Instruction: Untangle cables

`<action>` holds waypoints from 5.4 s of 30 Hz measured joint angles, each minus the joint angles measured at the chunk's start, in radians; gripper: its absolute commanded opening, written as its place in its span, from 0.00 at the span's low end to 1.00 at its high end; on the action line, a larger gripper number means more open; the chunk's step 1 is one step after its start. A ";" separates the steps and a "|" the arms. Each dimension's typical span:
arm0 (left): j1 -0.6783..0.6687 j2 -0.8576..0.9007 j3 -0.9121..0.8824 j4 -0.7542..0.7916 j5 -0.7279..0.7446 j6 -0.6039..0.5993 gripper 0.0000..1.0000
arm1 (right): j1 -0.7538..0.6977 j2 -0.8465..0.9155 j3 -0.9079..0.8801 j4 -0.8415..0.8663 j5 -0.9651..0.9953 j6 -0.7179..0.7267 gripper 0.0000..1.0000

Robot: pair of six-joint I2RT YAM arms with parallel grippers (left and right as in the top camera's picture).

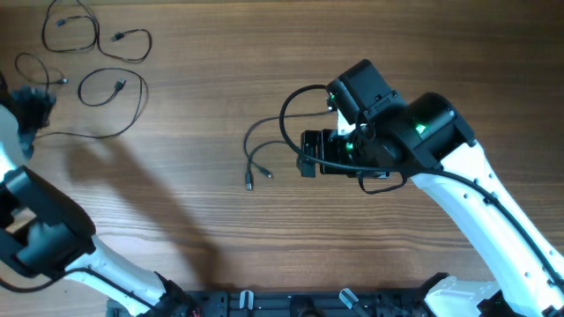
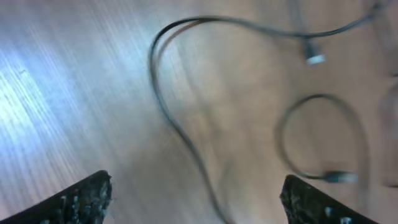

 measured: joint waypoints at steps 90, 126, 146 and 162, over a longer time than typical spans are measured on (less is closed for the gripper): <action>-1.268 -0.016 -0.107 -0.057 0.161 0.060 1.00 | -0.717 -0.041 0.002 -0.027 0.230 -0.093 1.00; -0.903 -0.016 -0.156 -0.219 0.122 -0.159 1.00 | -0.540 0.574 -0.213 0.538 0.100 -0.303 0.56; -0.875 -0.033 -0.158 -0.072 0.654 0.019 1.00 | -0.548 0.381 -0.317 0.477 -0.579 -0.562 0.04; -0.911 -0.323 -0.145 0.166 1.203 -0.579 0.83 | -0.296 -0.011 -0.316 0.511 -0.589 -0.582 0.04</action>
